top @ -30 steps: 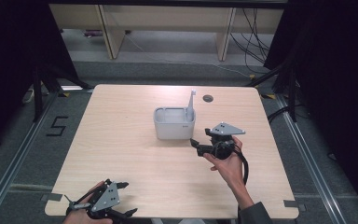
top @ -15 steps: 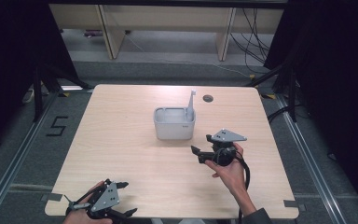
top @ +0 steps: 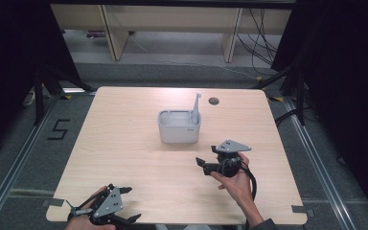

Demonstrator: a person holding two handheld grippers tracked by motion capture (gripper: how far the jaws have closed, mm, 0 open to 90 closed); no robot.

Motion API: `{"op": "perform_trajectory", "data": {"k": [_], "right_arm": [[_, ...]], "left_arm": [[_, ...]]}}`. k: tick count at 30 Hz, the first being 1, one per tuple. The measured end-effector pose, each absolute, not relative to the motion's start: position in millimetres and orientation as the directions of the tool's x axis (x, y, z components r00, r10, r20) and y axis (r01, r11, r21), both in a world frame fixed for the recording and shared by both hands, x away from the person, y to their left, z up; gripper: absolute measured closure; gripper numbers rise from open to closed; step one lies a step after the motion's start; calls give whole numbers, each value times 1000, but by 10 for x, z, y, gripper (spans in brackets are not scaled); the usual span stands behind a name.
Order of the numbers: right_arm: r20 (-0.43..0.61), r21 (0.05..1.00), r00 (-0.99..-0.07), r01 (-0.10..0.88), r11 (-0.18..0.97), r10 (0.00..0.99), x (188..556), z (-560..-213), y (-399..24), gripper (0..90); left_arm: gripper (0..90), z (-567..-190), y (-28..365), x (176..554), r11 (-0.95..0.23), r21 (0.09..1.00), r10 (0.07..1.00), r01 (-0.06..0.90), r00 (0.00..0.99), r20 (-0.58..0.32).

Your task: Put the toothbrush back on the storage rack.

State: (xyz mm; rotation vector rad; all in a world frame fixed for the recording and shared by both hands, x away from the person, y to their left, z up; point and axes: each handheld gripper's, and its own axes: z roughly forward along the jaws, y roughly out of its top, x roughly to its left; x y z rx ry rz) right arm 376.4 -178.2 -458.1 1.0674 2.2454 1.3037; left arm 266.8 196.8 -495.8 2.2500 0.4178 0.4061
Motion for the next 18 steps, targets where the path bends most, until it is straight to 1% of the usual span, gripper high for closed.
{"op": "perform_trajectory", "data": {"k": [1, 2, 4, 5, 8, 9, 10, 11, 12, 13, 16, 17, 18], "right_arm": [[83, 848, -655, 442, 293, 751, 3755, -4597, -1774, 239], [83, 848, -655, 442, 293, 751, 3755, -4597, -1774, 239], [78, 843, -655, 446, 302, 752, 3741, -4614, -1789, 238], [66, 844, -659, 438, 311, 750, 3733, -4629, -1795, 237], [69, 842, -662, 440, 313, 746, 3714, -4651, -1801, 235], [83, 841, -658, 450, 302, 748, 3700, -4660, -1795, 234], [92, 840, -657, 455, 296, 749, 3685, -4670, -1789, 234], [74, 835, -661, 451, 317, 747, 3681, -4665, -1805, 235], [98, 836, -662, 460, 300, 743, 3671, -4680, -1794, 231], [82, 829, -655, 464, 314, 751, 3656, -4674, -1797, 227], [64, 835, -670, 442, 328, 740, 3639, -4683, -1799, 230], [76, 829, -663, 457, 322, 745, 3619, -4682, -1794, 229], [74, 833, -666, 451, 321, 742, 3611, -4689, -1791, 229]], "left_arm": [[147, -4969, 1953, 2653, -605, 776, 432, 178, 892, 133], [147, -4969, 1953, 2653, -605, 776, 432, 178, 892, 133], [147, -4955, 1975, 2672, -638, 753, 417, 161, 895, 162], [147, -4960, 1967, 2662, -621, 765, 425, 170, 894, 145], [147, -4970, 1955, 2654, -607, 775, 432, 178, 892, 133], [147, -4956, 1971, 2665, -634, 755, 418, 164, 895, 157], [147, -4955, 1972, 2672, -639, 752, 417, 162, 894, 162], [147, -4955, 1972, 2671, -638, 753, 416, 161, 895, 161], [147, -4955, 1972, 2671, -638, 753, 416, 161, 895, 161], [147, -4971, 1954, 2653, -605, 776, 433, 178, 891, 133], [147, -4962, 1966, 2666, -623, 763, 424, 170, 894, 147], [147, -4954, 1974, 2671, -638, 753, 417, 161, 894, 162], [147, -4963, 1963, 2659, -620, 766, 425, 171, 894, 143]]}}
